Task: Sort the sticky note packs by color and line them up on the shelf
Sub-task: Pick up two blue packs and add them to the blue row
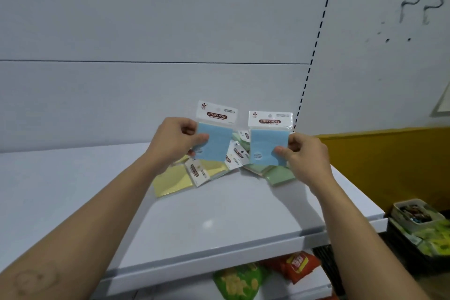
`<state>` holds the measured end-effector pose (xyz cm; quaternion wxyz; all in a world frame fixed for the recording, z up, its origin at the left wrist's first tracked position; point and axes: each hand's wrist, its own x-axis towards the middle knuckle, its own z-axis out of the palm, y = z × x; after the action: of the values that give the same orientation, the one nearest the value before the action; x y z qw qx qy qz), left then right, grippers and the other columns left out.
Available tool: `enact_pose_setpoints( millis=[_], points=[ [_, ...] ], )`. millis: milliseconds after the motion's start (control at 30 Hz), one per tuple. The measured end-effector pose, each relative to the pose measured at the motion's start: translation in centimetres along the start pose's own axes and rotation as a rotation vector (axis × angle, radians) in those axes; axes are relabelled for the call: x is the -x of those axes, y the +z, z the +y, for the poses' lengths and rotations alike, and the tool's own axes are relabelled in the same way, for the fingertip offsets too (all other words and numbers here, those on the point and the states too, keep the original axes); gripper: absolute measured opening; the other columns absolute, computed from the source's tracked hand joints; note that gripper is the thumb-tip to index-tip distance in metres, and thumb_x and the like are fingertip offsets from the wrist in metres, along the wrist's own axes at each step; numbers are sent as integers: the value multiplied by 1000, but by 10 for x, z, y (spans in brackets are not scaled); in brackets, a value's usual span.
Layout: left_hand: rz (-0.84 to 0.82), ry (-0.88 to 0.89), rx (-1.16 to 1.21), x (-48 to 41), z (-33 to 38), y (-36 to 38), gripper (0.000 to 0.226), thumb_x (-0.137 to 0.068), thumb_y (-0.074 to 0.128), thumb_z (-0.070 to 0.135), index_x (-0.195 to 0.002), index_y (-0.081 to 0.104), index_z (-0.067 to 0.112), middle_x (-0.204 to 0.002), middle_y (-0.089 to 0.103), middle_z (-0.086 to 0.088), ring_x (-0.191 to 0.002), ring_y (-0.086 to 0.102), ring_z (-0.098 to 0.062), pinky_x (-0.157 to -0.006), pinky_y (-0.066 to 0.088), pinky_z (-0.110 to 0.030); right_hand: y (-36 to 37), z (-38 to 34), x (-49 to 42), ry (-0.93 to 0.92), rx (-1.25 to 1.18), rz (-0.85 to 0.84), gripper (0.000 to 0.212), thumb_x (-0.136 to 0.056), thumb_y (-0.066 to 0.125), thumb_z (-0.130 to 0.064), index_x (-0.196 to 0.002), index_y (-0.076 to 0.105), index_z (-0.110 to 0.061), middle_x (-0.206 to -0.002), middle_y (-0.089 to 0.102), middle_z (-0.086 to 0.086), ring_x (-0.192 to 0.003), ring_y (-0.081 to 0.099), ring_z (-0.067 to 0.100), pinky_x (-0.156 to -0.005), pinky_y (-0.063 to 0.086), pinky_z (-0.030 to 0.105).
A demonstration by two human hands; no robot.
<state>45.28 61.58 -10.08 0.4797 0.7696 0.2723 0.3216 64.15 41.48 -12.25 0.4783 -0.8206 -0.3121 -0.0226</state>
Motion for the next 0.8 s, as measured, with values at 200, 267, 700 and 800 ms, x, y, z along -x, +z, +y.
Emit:
enact_pose_setpoints(
  millis=[200, 267, 700, 800],
  points=[
    [96, 29, -30, 17, 3, -57, 9, -75, 78, 12, -80, 71, 12, -74, 72, -7, -61, 67, -17, -45, 50, -24, 27, -54, 7, -84, -20, -27, 10, -76, 77, -24, -83, 70, -21, -75, 67, -6, -73, 63, 16, -59, 48, 27],
    [141, 41, -50, 23, 2, -81, 9, -75, 78, 13, -78, 70, 14, -72, 70, -6, -60, 64, -15, -45, 47, -23, 38, -75, 9, -116, -14, -34, 8, -75, 76, -25, -79, 69, -22, -73, 68, -6, -73, 63, 18, -64, 49, 30],
    [393, -7, -101, 78, -44, -244, 18, -69, 84, 19, -81, 71, 15, -79, 70, -6, -73, 65, -19, -71, 51, -28, 148, -200, 61, -297, -52, -187, 15, -74, 78, -26, -82, 72, -14, -76, 70, 2, -74, 63, 22, -63, 47, 31],
    [433, -16, -94, 93, -55, -279, 16, -69, 84, 17, -78, 70, 17, -74, 68, -3, -70, 64, -18, -73, 52, -31, 175, -226, 74, -324, -47, -220, 15, -75, 77, -26, -82, 72, -14, -77, 70, 3, -76, 63, 24, -66, 47, 32]
  ],
)
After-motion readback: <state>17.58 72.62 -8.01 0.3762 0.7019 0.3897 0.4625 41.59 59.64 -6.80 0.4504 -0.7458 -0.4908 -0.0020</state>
